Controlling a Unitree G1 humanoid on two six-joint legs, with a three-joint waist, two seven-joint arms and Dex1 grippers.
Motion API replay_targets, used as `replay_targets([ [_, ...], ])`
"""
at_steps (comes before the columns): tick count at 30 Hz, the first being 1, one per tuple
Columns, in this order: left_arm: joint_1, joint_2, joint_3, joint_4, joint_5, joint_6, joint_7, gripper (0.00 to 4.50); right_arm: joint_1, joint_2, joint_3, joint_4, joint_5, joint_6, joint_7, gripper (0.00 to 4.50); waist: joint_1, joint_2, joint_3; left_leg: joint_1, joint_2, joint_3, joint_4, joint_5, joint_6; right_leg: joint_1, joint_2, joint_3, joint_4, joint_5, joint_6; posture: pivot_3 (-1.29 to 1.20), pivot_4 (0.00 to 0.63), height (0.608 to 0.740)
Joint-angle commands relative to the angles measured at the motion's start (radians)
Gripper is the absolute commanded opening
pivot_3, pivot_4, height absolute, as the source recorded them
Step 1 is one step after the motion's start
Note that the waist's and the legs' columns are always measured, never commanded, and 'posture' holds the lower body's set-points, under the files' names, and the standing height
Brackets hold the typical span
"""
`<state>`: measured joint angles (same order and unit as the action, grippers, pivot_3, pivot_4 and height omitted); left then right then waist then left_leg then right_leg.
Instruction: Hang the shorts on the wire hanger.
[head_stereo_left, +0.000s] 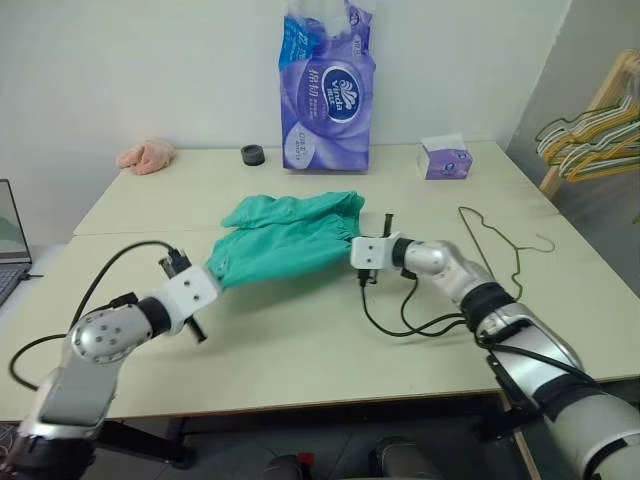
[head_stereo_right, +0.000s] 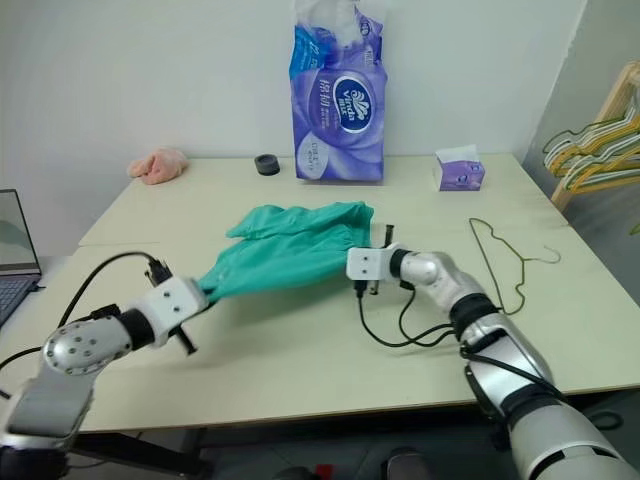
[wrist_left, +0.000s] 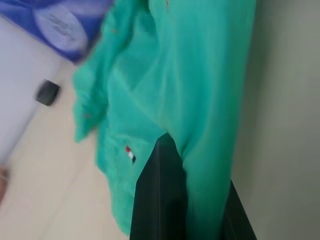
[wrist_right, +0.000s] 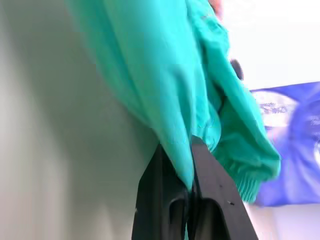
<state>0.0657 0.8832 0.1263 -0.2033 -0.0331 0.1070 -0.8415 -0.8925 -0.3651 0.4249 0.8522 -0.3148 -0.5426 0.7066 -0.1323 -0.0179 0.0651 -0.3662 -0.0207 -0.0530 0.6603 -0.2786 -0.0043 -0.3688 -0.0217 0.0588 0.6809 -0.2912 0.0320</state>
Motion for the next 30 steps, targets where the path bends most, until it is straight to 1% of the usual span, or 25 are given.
replay_targets([
  [1, 0.045, 0.094, 0.043, -0.038, -0.111, 0.066, -0.172, 0.0, 0.077, -0.104, -0.038, -0.291, 0.242, 0.165, 0.386, 0.03, -0.005, 0.0, 0.0, 0.0, 0.0, 0.0, 0.0, 0.0, 0.0, 0.0, 0.0, 0.0, 0.0, 0.0, 0.0, -0.11, 0.0, 0.74],
  [3, 0.051, 0.137, 0.019, -0.062, -0.18, 0.134, -0.263, 0.0, 0.112, -0.164, -0.04, -0.444, 0.336, 0.33, 0.537, 0.03, -0.006, 0.001, 0.0, -0.001, 0.001, -0.001, 0.0, 0.0, 0.0, 0.0, 0.0, -0.001, 0.0, 0.0, 0.0, -0.11, 0.0, 0.74],
  [5, 0.014, 0.178, -0.033, -0.053, -0.195, 0.156, -0.339, 0.0, 0.114, -0.22, -0.033, -0.536, 0.383, 0.452, 0.655, 0.03, -0.006, 0.003, 0.002, 0.0, 0.001, -0.001, 0.001, 0.0, 0.0, 0.001, 0.0, -0.002, 0.0, 0.0, 0.0, -0.12, 0.001, 0.74],
  [6, -0.033, 0.19, -0.068, -0.028, -0.189, 0.155, -0.371, 0.0, 0.1, -0.235, -0.032, -0.551, 0.394, 0.501, 0.693, 0.03, -0.006, 0.003, 0.002, 0.0, 0.001, -0.001, 0.001, 0.0, 0.0, 0.001, 0.0, -0.002, 0.001, 0.0, 0.0, -0.12, 0.0, 0.74],
  [8, -0.151, 0.179, -0.125, 0.046, -0.173, 0.153, -0.4, 0.0, 0.064, -0.254, -0.03, -0.547, 0.402, 0.567, 0.743, 0.03, -0.005, 0.004, 0.003, 0.003, 0.001, -0.002, 0.002, 0.001, 0.001, 0.0, 0.0, -0.004, 0.0, 0.0, 0.0, -0.12, 0.0, 0.74],
  [9, -0.261, 0.148, -0.16, 0.131, -0.149, 0.143, -0.397, 0.0, 0.02, -0.249, -0.029, -0.487, 0.382, 0.563, 0.746, 0.03, -0.006, 0.004, 0.003, 0.004, 0.001, -0.003, 0.002, 0.001, 0.002, 0.002, 0.0, -0.006, 0.0, 0.0, 0.0, -0.13, 0.0, 0.74],
  [10, -0.339, 0.124, -0.185, 0.196, -0.131, 0.133, -0.394, 0.0, -0.012, -0.243, -0.028, -0.44, 0.365, 0.556, 0.746, 0.03, -0.005, 0.005, 0.003, 0.004, 0.001, -0.004, 0.002, 0.002, 0.002, 0.001, 0.0, -0.009, 0.0, 0.001, -0.001, -0.13, 0.0, 0.74],
  [11, -0.448, 0.09, -0.218, 0.304, -0.082, 0.089, -0.366, 0.0, -0.064, -0.224, -0.03, -0.353, 0.337, 0.538, 0.714, 0.03, -0.005, 0.006, 0.003, 0.004, 0.0, -0.005, 0.003, 0.003, 0.004, 0.002, 0.0, -0.012, 0.001, 0.001, -0.002, -0.13, 0.0, 0.74],
  [12, -0.572, 0.055, -0.254, 0.442, -0.007, 0.018, -0.306, 0.0, -0.127, -0.204, -0.027, -0.245, 0.298, 0.503, 0.662, 0.03, -0.003, 0.005, 0.003, 0.004, 0.0, -0.005, 0.003, 0.003, 0.005, 0.002, 0.0, -0.014, 0.0, 0.002, 0.0, -0.13, 0.0, 0.74],
  [13, -0.702, 0.023, -0.292, 0.601, 0.084, -0.071, -0.211, 0.0, -0.199, -0.183, -0.02, -0.126, 0.248, 0.452, 0.585, 0.03, -0.005, 0.005, 0.003, 0.004, -0.001, -0.007, 0.003, 0.005, 0.006, 0.002, 0.001, -0.015, 0.0, 0.004, -0.001, -0.14, 0.0, 0.74],
  [14, -0.849, -0.012, -0.324, 0.775, 0.168, -0.142, -0.088, 0.0, -0.285, -0.156, -0.02, 0.001, 0.201, 0.411, 0.47, 0.03, -0.006, 0.005, 0.003, 0.003, -0.001, -0.009, 0.003, 0.007, 0.004, 0.0, 0.002, -0.015, 0.0, 0.006, -0.004, -0.14, 0.0, 0.74],
  [15, -0.983, -0.04, -0.345, 0.926, 0.235, -0.196, 0.048, 0.0, -0.368, -0.132, -0.022, 0.109, 0.155, 0.372, 0.328, 0.03, -0.009, 0.004, 0.003, 0.003, -0.002, -0.011, 0.003, 0.009, 0.0, 0.001, 0.002, -0.015, 0.001, 0.007, -0.004, -0.14, 0.0, 0.74],
  [16, -1.115, -0.05, -0.368, 1.049, 0.303, -0.252, 0.19, 0.0, -0.452, -0.117, -0.011, 0.191, 0.09, 0.321, 0.148, 0.03, -0.014, 0.003, 0.003, 0.0, -0.002, -0.012, 0.001, 0.011, -0.004, -0.001, 0.002, -0.015, 0.001, 0.009, -0.003, -0.15, 0.0, 0.74],
  [17, -1.223, -0.051, -0.386, 1.139, 0.356, -0.3, 0.307, 0.0, -0.519, -0.106, -0.004, 0.249, 0.039, 0.277, -0.005, 0.03, -0.018, 0.003, 0.003, -0.004, -0.002, -0.013, 0.002, 0.012, -0.005, -0.004, 0.001, -0.015, 0.002, 0.01, -0.002, -0.15, 0.0, 0.74],
  [18, -1.323, -0.046, -0.384, 1.203, 0.381, -0.338, 0.408, 0.0, -0.582, -0.1, -0.01, 0.286, 0.006, 0.232, -0.161, 0.03, -0.027, 0.002, 0.002, -0.014, -0.003, -0.014, 0.002, 0.014, -0.009, -0.015, 0.0, -0.015, 0.003, 0.011, -0.001, -0.15, 0.0, 0.74],
  [19, -1.398, -0.038, -0.379, 1.247, 0.397, -0.369, 0.48, 0.0, -0.63, -0.101, -0.005, 0.31, -0.032, 0.181, -0.277, 0.03, -0.037, 0.0, 0.0, -0.028, -0.004, -0.014, 0.002, 0.02, -0.021, -0.03, -0.001, -0.014, 0.005, 0.011, -0.001, -0.15, 0.0, 0.74],
  [20, -1.459, -0.001, -0.404, 1.251, 0.461, -0.434, 0.569, 0.0, -0.67, -0.115, -0.006, 0.312, -0.068, 0.111, -0.405, 0.03, -0.049, 0.0, 0.0, -0.041, -0.004, -0.013, 0.002, 0.024, -0.029, -0.044, -0.003, -0.011, 0.01, 0.01, 0.0, -0.16, 0.0, 0.74],
  [21, -1.5, 0.025, -0.428, 1.26, 0.511, -0.485, 0.633, 0.0, -0.696, -0.124, -0.002, 0.32, -0.097, 0.058, -0.494, 0.03, -0.062, -0.001, -0.001, -0.054, -0.004, -0.012, 0.002, 0.025, -0.032, -0.058, -0.005, -0.01, 0.017, 0.01, 0.001, -0.16, 0.0, 0.74],
  [23, -1.525, 0.096, -0.477, 1.223, 0.621, -0.585, 0.734, 0.0, -0.714, -0.162, 0.032, 0.306, -0.19, -0.059, -0.673, 0.03, -0.079, 0.0, -0.002, -0.061, -0.004, -0.007, -0.002, 0.025, -0.034, -0.073, -0.007, -0.011, 0.018, 0.01, 0.001, -0.15, 0.0, 0.74],
  [25, -1.508, 0.137, -0.496, 1.191, 0.671, -0.643, 0.77, 0.0, -0.709, -0.183, 0.058, 0.302, -0.258, -0.132, -0.778, 0.03, -0.089, 0.0, -0.003, -0.06, -0.005, -0.007, -0.015, 0.025, -0.034, -0.074, -0.009, -0.011, 0.016, 0.009, 0.002, -0.15, 0.0, 0.74],
  [26, -1.48, 0.156, -0.499, 1.165, 0.681, -0.665, 0.761, 0.0, -0.696, -0.19, 0.07, 0.299, -0.286, -0.162, -0.81, 0.03, -0.093, 0.001, -0.003, -0.06, -0.005, -0.006, -0.016, 0.025, -0.034, -0.074, -0.009, -0.011, 0.016, 0.009, 0.002, -0.15, 0.0, 0.74],
  [27, -1.441, 0.17, -0.497, 1.137, 0.68, -0.679, 0.735, 0.0, -0.677, -0.193, 0.082, 0.297, -0.307, -0.194, -0.828, 0.03, -0.096, 0.001, -0.003, -0.06, -0.005, -0.004, -0.017, 0.025, -0.034, -0.074, -0.009, -0.01, 0.014, 0.008, 0.003, -0.15, 0.0, 0.74],
  [28, -1.324, 0.19, -0.491, 1.063, 0.64, -0.683, 0.649, 0.0, -0.616, -0.188, 0.103, 0.294, -0.318, -0.241, -0.797, 0.03, -0.097, 0.001, -0.003, -0.06, -0.005, -0.002, -0.016, 0.025, -0.034, -0.073, -0.009, -0.01, 0.014, 0.007, 0.002, -0.15, 0.0, 0.74],
  [29, -1.238, 0.201, -0.482, 1.008, 0.609, -0.681, 0.586, 0.0, -0.575, -0.182, 0.115, 0.295, -0.325, -0.273, -0.772, 0.03, -0.104, 0.002, -0.005, -0.059, -0.005, -0.001, -0.015, 0.026, -0.032, -0.073, -0.009, -0.009, 0.015, 0.007, 0.002, -0.14, 0.001, 0.74],
  [30, -1.117, 0.211, -0.469, 0.926, 0.549, -0.651, 0.493, 0.0, -0.515, -0.169, 0.117, 0.298, -0.308, -0.3, -0.711, 0.03, -0.106, 0.001, -0.005, -0.053, -0.005, 0.0, -0.016, 0.026, -0.031, -0.067, -0.009, -0.008, 0.015, 0.007, 0.002, -0.14, 0.001, 0.74],
])
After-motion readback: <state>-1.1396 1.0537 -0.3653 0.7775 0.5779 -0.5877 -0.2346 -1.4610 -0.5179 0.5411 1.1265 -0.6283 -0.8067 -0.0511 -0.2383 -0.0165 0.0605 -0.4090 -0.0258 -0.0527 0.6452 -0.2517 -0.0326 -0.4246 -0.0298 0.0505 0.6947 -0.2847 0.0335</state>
